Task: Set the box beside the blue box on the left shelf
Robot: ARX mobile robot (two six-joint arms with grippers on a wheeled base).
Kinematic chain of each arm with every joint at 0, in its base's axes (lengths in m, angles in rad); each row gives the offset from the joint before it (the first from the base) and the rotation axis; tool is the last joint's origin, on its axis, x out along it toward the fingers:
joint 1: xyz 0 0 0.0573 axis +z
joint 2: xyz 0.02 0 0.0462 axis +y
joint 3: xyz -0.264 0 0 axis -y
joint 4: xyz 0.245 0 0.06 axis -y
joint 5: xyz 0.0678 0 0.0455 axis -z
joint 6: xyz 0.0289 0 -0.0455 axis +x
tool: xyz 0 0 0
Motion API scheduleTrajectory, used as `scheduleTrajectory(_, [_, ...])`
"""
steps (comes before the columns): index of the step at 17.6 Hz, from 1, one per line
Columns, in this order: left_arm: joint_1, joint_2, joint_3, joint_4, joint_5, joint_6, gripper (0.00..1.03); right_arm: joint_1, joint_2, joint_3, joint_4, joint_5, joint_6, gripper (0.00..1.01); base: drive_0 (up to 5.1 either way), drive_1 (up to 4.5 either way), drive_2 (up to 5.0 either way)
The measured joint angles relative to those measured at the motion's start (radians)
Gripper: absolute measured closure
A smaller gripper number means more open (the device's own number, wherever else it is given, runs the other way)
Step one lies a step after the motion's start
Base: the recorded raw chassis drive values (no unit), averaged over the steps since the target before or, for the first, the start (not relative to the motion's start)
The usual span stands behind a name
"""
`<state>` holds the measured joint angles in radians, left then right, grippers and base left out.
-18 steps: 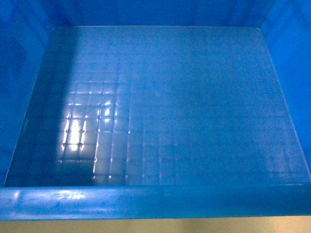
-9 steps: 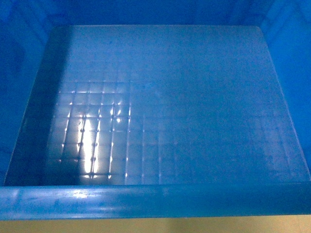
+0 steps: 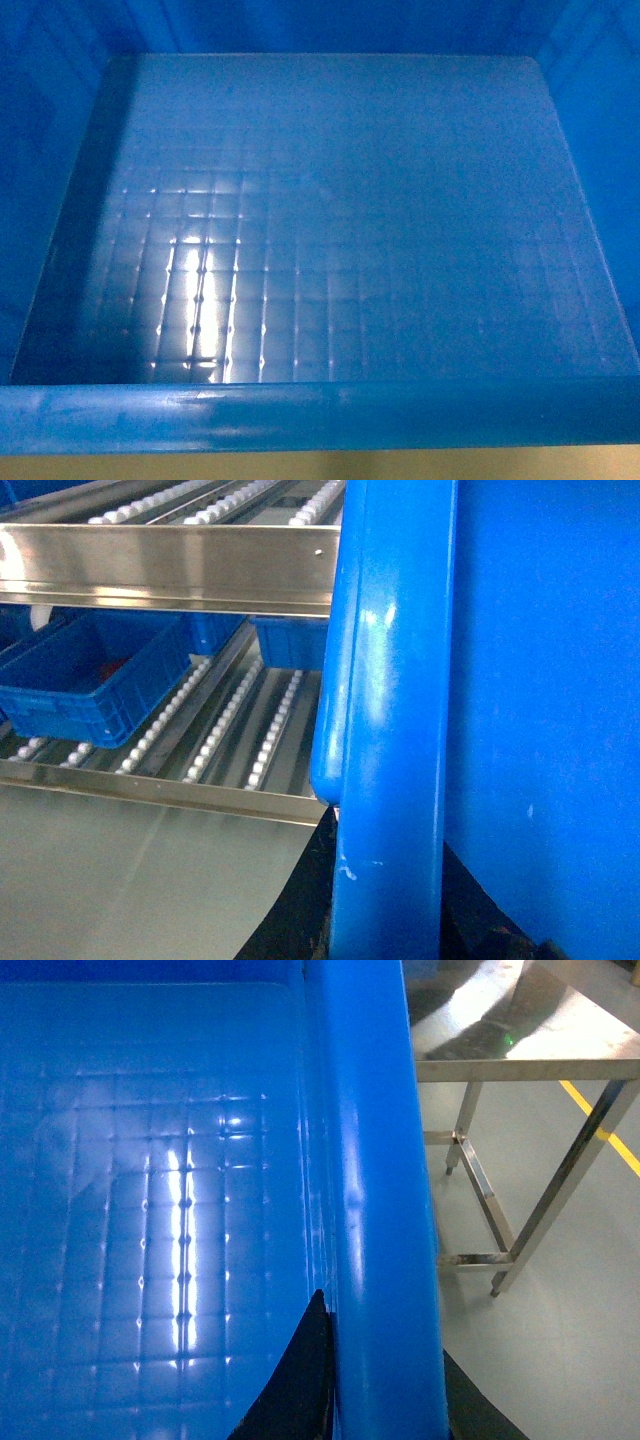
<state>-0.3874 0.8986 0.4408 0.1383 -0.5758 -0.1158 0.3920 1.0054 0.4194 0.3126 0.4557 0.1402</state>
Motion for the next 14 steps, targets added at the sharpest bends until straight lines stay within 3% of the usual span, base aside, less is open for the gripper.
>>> scheduleTrajectory(14, [0.000, 0.000, 0.000, -0.001, -0.001, 0.000, 0.91, 0.000, 0.001, 0.000, 0.000, 0.000, 0.000, 0.91, -5.0, 2.38, 2.4])
